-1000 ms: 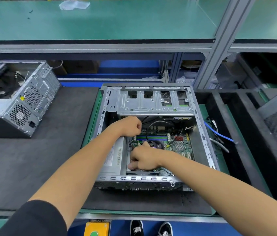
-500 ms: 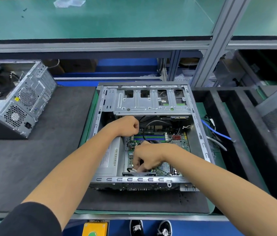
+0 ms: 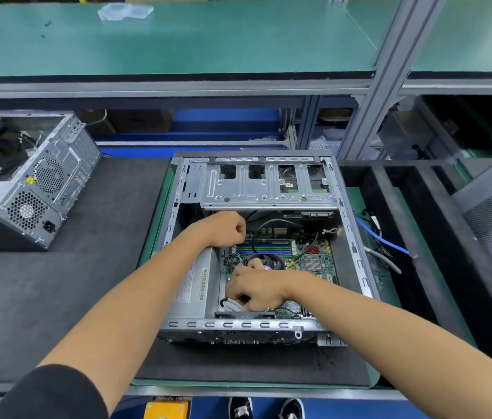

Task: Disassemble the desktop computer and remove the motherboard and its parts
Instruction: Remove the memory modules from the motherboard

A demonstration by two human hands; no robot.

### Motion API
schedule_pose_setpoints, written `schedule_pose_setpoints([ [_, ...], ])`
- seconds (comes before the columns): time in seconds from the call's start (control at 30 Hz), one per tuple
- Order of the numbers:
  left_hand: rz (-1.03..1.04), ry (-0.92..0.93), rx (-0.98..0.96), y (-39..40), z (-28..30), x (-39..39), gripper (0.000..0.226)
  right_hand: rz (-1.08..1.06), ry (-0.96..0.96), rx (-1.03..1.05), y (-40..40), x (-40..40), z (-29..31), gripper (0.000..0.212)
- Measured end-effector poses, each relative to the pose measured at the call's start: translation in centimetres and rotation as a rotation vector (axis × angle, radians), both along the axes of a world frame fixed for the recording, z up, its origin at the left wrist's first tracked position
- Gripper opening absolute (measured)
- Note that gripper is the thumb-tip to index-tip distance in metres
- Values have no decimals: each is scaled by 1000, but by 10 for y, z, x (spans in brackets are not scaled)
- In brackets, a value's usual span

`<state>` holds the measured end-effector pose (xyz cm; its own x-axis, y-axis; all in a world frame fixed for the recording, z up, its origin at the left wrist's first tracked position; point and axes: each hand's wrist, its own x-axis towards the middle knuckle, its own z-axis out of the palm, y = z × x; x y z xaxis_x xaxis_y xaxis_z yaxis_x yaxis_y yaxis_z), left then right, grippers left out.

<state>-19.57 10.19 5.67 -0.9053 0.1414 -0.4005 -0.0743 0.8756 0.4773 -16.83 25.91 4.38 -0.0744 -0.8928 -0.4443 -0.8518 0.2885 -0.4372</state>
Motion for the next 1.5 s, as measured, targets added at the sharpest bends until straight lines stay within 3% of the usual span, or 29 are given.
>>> schedule_pose_setpoints([
  [0.2,4,-8,0,-1,0,1,15,-37,-63,-28,2,2,-4,23],
  [0.33,12,-9,-6,0,1,0,14,-450,-434,-290,3,-11,6,25],
  [0.47,-9,-10,-23,0,1,1,11,-371,-366,-216,4,-19,3,26],
  [0.73,-33,-6,-3,0,3,1,14,-516,-419,-299,9,-23,14,18],
  [0.8,-64,4,-11,2,5,2,10,-558,-369,-293,16,-28,23,16],
  [0.9,-137,58,-57,7,11,4,11,-509,-127,-242,33,-42,35,11],
  [1.07,-273,115,49,31,22,18,37,-504,80,-145,67,-62,50,16],
  [1.2,-513,413,-107,58,16,29,32,-479,249,-132,77,-60,44,13],
  [1.23,-575,458,-166,62,12,30,44,-486,257,-133,79,-59,41,14],
  [1.37,-657,276,-465,58,-6,33,101,-510,305,-167,83,-60,36,13],
  [1.43,-586,112,-392,55,-12,33,109,-533,286,-201,85,-60,34,14],
  [1.5,-558,78,-353,56,-15,33,108,-548,291,-215,85,-61,32,15],
])
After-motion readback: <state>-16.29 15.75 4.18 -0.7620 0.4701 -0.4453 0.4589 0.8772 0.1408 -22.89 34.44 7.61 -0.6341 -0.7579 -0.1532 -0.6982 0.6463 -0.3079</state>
